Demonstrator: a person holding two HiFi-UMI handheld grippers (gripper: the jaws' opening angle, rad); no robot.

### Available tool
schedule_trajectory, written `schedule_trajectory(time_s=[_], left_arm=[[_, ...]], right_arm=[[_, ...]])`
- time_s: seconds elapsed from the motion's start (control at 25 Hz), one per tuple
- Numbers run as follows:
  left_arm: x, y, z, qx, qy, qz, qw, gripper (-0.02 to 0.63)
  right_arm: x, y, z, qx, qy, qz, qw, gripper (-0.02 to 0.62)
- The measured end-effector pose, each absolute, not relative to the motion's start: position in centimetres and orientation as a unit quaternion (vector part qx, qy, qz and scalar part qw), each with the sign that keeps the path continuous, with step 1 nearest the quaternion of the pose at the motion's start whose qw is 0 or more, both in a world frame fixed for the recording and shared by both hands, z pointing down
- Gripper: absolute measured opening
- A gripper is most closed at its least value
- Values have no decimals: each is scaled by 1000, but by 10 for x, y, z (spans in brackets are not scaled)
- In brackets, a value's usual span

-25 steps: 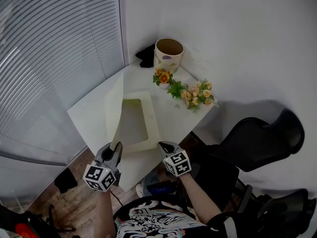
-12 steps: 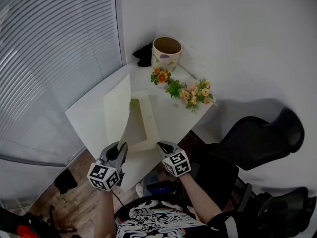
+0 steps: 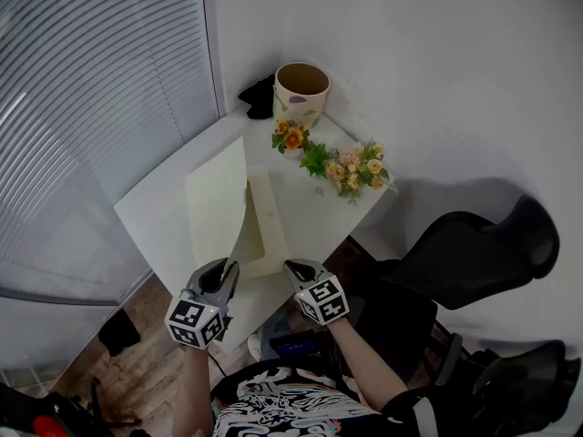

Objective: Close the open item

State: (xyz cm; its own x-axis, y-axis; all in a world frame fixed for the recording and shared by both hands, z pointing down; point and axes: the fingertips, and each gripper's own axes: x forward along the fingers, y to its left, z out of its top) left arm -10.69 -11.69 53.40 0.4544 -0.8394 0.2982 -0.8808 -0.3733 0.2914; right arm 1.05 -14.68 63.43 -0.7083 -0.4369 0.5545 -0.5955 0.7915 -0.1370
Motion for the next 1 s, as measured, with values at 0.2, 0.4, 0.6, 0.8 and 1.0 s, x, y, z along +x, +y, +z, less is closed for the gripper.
schedule_trajectory(time_s=[0.2,0.4,0.6,0.8,1.0], left_arm=[[-99,-121,541,830,-512,63,210,60],[-92,-126,548,832,-505,78,215,61],[-86,-129,555,834,-498,91,219,66],[-79,-133,564,835,-490,116,222,71],[-73,-136,574,835,-483,132,231,77]], right_arm=[[10,-147,635,280,-912,155,255,2],[10,-147,635,278,-913,157,254,3],[10,-147,635,275,-914,155,253,2],[10,-147,635,274,-914,157,254,3],[10,-147,635,274,-914,157,254,3]])
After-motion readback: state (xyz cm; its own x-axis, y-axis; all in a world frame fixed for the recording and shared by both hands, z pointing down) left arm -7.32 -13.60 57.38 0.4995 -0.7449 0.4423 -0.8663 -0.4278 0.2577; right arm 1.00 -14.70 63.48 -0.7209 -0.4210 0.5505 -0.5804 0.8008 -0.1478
